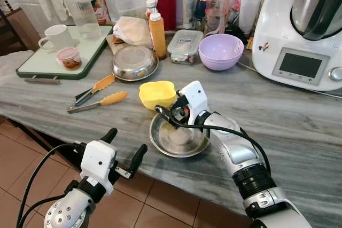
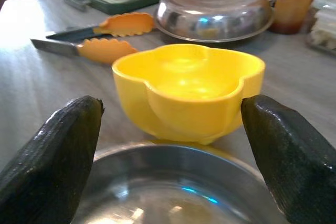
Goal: Setting the table
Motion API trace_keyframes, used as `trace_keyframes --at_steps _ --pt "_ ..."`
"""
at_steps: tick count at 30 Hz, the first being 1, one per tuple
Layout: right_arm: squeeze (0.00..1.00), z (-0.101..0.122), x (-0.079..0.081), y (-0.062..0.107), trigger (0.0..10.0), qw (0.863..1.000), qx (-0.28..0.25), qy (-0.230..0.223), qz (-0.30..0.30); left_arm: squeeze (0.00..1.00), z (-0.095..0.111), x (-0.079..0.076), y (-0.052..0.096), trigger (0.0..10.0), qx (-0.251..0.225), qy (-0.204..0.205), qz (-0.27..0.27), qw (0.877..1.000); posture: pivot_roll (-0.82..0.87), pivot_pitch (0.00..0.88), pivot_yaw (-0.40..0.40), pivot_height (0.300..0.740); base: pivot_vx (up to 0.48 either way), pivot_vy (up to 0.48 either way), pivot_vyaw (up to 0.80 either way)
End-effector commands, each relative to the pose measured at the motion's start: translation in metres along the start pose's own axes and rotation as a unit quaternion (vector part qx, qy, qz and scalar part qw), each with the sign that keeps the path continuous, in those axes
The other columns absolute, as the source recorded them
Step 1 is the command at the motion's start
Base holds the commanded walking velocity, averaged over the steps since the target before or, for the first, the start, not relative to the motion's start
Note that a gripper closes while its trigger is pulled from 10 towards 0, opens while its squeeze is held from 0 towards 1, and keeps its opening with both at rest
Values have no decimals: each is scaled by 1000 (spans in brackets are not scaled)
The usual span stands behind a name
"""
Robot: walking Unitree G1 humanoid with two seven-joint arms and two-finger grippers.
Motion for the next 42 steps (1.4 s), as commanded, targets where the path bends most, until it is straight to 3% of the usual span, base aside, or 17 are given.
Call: trace_keyframes --at_steps 1,10,15,16,17,20,21,22,23,32,37,40,42 --pt "1000 0 7 -5 10000 1000 4 -14 15 0 1 1 1 10000 1 -7 -1 1000 -86 93 94 740 0 0 0" --pt "1000 3 20 -13 10000 999 2 -12 39 0 -2 -1 0 10000 5 -5 0 1000 -81 97 96 740 0 0 0" --pt "1000 6 24 -9 10000 999 -2 -10 49 0 -3 -1 1 10000 6 -5 2 1000 -77 98 91 740 0 0 0" --pt "902 6 24 -7 10000 999 -3 -6 52 0 -4 -1 2 10000 7 -5 2 1000 -77 98 90 740 0 0 0" --pt "902 7 24 -5 10000 999 -4 -3 53 0 -4 -1 2 10000 7 -5 2 1000 -77 98 90 740 0 0 0" --pt "322 7 23 8 10000 998 -13 17 59 0 -4 0 4 10000 8 -6 4 1000 -81 97 89 740 0 0 0" --pt "322 7 23 8 10000 998 -13 17 59 0 -4 0 4 10000 8 -6 4 1000 -81 97 89 740 0 0 0" --pt "129 8 23 10 10000 998 -17 21 61 0 -4 0 4 10000 8 -6 4 1000 -82 96 90 740 0 0 0" --pt "0 10 23 19 10000 997 -32 27 65 0 -4 0 4 10000 7 -6 4 1000 -85 97 92 740 0 0 0" --pt "0 15 23 50 10000 996 -76 29 44 0 -2 0 2 10000 2 -5 3 1000 -103 100 94 740 0 0 0" --pt "0 8 14 74 10000 995 -94 36 -9 0 -2 1 1 10000 -1 -4 12 1000 -116 99 88 740 0 0 0" --pt "0 -7 -1 94 10000 992 -88 54 -76 0 -4 4 2 10000 -9 4 38 999 -121 96 84 740 0 0 0" --pt "0 -11 -7 99 10000 989 -85 53 -106 0 -4 4 2 10000 -12 8 43 999 -123 93 83 740 0 0 0"
Point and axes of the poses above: a point about 5 cm out from each wrist's last joint towards the gripper, its own y axis pointing back from the gripper into the wrist, its own z axis along the axis of the wrist's last joint, x = y × z, the point moved 2 cm from there along -y, pointing out of the wrist towards the gripper, and after that the axes turned 7 degrees about -y, right-handed, at the moved point
